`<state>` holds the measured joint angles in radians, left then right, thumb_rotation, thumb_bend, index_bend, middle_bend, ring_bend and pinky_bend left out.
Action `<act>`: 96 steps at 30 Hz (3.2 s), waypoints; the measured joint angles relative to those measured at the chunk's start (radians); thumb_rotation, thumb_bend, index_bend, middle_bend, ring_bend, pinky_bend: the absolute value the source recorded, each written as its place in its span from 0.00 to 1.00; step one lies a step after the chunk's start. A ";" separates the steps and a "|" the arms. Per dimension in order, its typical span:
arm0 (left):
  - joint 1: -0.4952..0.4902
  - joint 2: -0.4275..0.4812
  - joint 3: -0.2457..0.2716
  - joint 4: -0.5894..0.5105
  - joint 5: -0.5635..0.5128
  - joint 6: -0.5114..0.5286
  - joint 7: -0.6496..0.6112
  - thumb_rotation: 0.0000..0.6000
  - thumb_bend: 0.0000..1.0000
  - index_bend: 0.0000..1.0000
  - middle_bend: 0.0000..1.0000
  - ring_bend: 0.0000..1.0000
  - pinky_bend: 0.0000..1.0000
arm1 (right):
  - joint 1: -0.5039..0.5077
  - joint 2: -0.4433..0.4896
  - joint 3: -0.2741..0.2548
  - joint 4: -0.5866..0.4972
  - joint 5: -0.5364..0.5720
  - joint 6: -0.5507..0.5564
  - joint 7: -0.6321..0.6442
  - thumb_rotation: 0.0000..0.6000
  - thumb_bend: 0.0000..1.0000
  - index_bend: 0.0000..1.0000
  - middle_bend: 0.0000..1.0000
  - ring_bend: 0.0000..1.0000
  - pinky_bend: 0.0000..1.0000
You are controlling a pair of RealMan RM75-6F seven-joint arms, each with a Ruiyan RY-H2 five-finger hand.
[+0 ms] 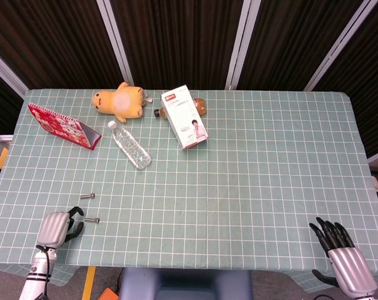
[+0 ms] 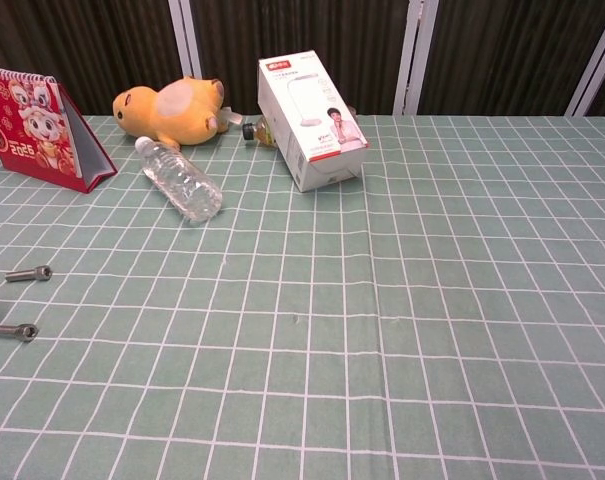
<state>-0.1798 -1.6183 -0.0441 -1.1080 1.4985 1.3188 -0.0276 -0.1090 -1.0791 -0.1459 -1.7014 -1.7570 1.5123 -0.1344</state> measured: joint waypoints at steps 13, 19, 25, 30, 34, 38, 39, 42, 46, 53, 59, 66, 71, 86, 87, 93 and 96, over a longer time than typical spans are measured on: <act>-0.017 -0.028 0.008 0.029 -0.018 -0.027 0.010 1.00 0.39 0.47 1.00 1.00 1.00 | 0.004 0.006 -0.005 -0.010 0.016 -0.014 -0.008 1.00 0.16 0.00 0.00 0.00 0.00; -0.021 -0.041 0.013 0.053 -0.019 -0.024 0.009 1.00 0.39 0.49 1.00 1.00 1.00 | 0.004 0.006 -0.006 -0.010 0.022 -0.016 -0.011 1.00 0.16 0.00 0.00 0.00 0.00; -0.029 -0.050 0.017 0.061 -0.019 -0.031 0.007 1.00 0.39 0.49 1.00 1.00 1.00 | 0.003 0.007 -0.009 -0.012 0.024 -0.015 -0.016 1.00 0.16 0.00 0.00 0.00 0.00; -0.033 -0.056 0.018 0.061 -0.018 -0.028 0.013 1.00 0.39 0.49 1.00 1.00 1.00 | 0.003 0.008 -0.009 -0.013 0.029 -0.017 -0.017 1.00 0.16 0.00 0.00 0.00 0.00; -0.036 -0.056 0.018 0.058 -0.020 -0.027 0.019 1.00 0.39 0.52 1.00 1.00 1.00 | 0.004 0.007 -0.008 -0.012 0.032 -0.018 -0.018 1.00 0.16 0.00 0.00 0.00 0.00; -0.036 -0.054 0.020 0.055 -0.020 -0.023 0.023 1.00 0.39 0.55 1.00 1.00 1.00 | 0.004 0.007 -0.009 -0.012 0.032 -0.019 -0.019 1.00 0.16 0.00 0.00 0.00 0.00; -0.035 -0.054 0.019 0.055 -0.020 -0.020 0.024 1.00 0.39 0.55 1.00 1.00 1.00 | 0.004 0.007 -0.009 -0.012 0.032 -0.019 -0.019 1.00 0.16 0.00 0.00 0.00 0.00; -0.034 -0.051 0.018 0.052 -0.020 -0.010 0.024 1.00 0.39 0.56 1.00 1.00 1.00 | 0.004 0.007 -0.010 -0.012 0.033 -0.019 -0.019 1.00 0.16 0.00 0.00 0.00 0.00; -0.032 -0.041 0.016 0.037 -0.020 0.001 0.026 1.00 0.38 0.56 1.00 1.00 1.00 | 0.005 0.006 -0.010 -0.011 0.035 -0.022 -0.021 1.00 0.16 0.00 0.00 0.00 0.00; -0.032 -0.020 0.014 -0.016 -0.017 0.016 0.045 1.00 0.39 0.56 1.00 1.00 1.00 | 0.007 0.004 -0.011 -0.011 0.037 -0.027 -0.024 1.00 0.16 0.00 0.00 0.00 0.00; -0.036 -0.004 0.010 -0.065 -0.016 0.022 0.078 1.00 0.39 0.56 1.00 1.00 1.00 | 0.008 0.005 -0.012 -0.011 0.039 -0.031 -0.023 1.00 0.16 0.00 0.00 0.00 0.00; -0.050 0.028 0.003 -0.153 -0.024 0.010 0.147 1.00 0.39 0.56 1.00 1.00 1.00 | 0.010 0.006 -0.013 -0.012 0.043 -0.035 -0.023 1.00 0.16 0.00 0.00 0.00 0.00; -0.060 0.050 -0.002 -0.205 -0.046 -0.013 0.201 1.00 0.39 0.55 1.00 1.00 1.00 | 0.010 0.006 -0.013 -0.011 0.043 -0.032 -0.022 1.00 0.16 0.00 0.00 0.00 0.00; -0.069 0.079 -0.001 -0.252 -0.061 -0.024 0.224 1.00 0.39 0.37 1.00 1.00 1.00 | 0.010 0.007 -0.012 -0.013 0.047 -0.032 -0.023 1.00 0.16 0.00 0.00 0.00 0.00; -0.069 0.081 -0.001 -0.254 -0.061 -0.023 0.224 1.00 0.39 0.37 1.00 1.00 1.00 | 0.010 0.007 -0.012 -0.013 0.047 -0.032 -0.023 1.00 0.16 0.00 0.00 0.00 0.00; -0.054 0.118 -0.016 -0.254 -0.057 0.038 0.184 1.00 0.38 0.37 1.00 1.00 1.00 | 0.006 0.012 -0.014 -0.016 0.037 -0.017 -0.017 1.00 0.16 0.00 0.00 0.00 0.00; -0.053 0.123 -0.036 -0.212 -0.082 0.040 0.130 1.00 0.38 0.40 1.00 1.00 1.00 | 0.002 0.013 -0.017 -0.015 0.028 -0.009 -0.014 1.00 0.16 0.00 0.00 0.00 0.00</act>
<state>-0.2331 -1.4949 -0.0800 -1.3196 1.4169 1.3590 0.1027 -0.1067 -1.0657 -0.1630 -1.7166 -1.7289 1.5034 -0.1483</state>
